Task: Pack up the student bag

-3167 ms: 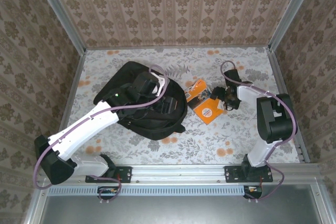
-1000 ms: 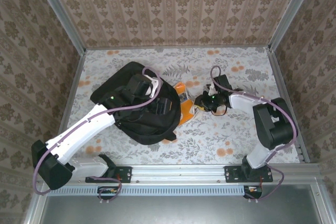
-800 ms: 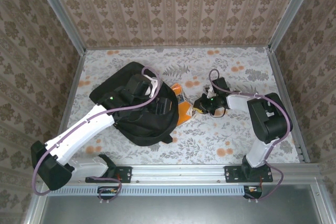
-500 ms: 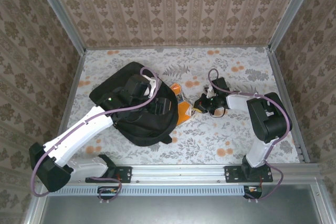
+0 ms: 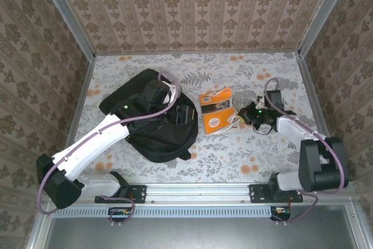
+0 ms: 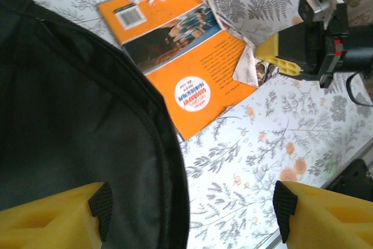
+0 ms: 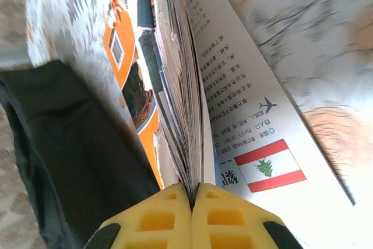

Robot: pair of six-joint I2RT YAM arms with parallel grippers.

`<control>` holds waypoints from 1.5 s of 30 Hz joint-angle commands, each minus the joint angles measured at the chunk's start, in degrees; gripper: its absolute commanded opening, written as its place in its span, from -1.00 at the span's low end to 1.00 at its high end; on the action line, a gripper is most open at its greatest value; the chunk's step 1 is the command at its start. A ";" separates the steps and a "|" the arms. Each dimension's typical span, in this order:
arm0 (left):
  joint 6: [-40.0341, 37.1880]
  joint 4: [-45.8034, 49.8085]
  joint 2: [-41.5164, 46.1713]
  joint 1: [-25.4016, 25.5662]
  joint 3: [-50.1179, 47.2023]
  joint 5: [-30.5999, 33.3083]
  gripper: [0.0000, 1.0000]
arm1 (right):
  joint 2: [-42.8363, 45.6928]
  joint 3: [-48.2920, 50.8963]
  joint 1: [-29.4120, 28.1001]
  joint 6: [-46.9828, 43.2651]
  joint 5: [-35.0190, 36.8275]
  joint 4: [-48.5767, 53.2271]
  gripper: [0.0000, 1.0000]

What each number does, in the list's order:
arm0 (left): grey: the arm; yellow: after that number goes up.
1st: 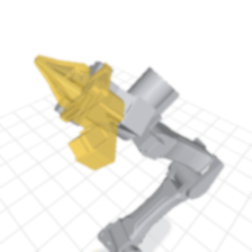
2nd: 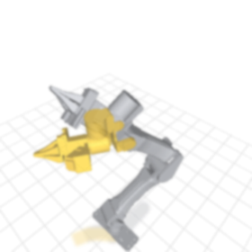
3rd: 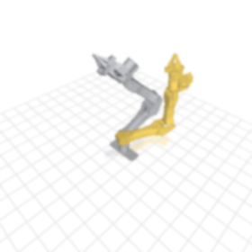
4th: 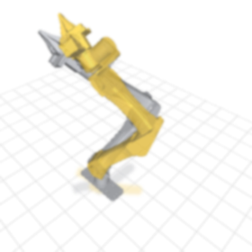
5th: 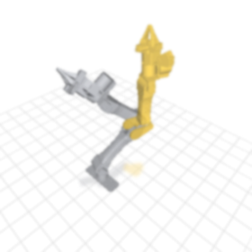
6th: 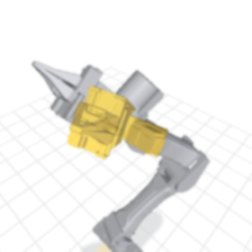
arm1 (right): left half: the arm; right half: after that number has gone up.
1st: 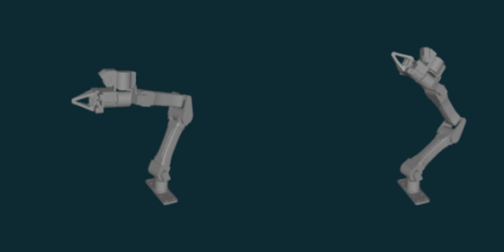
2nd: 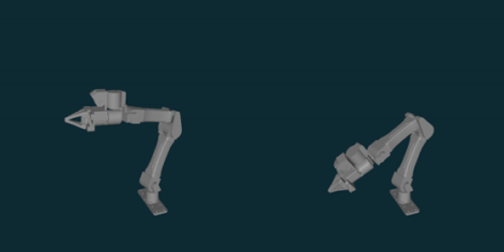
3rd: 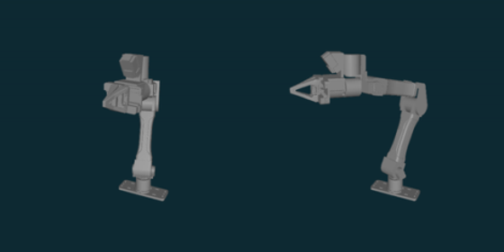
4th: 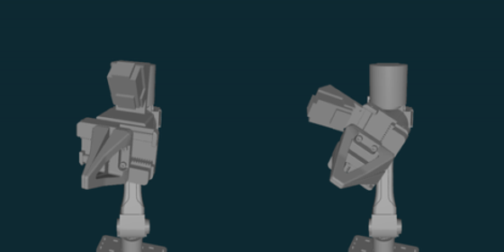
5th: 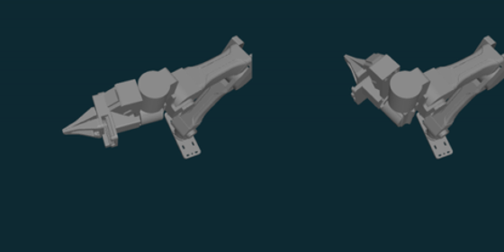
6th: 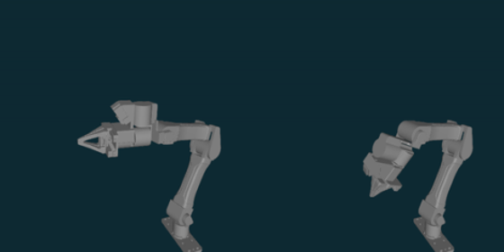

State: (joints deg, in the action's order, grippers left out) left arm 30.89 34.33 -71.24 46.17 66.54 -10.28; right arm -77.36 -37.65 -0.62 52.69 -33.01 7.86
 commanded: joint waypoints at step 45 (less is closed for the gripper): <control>49.41 -13.70 -49.06 2.26 29.24 -14.09 0.23 | 16.19 12.86 14.59 34.51 -12.69 -18.04 -1.00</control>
State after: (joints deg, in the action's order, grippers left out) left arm 77.08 23.92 -120.07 48.38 94.06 -22.44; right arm -62.74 -25.32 13.67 85.54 -43.40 -7.64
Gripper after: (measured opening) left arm 0.627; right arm 0.062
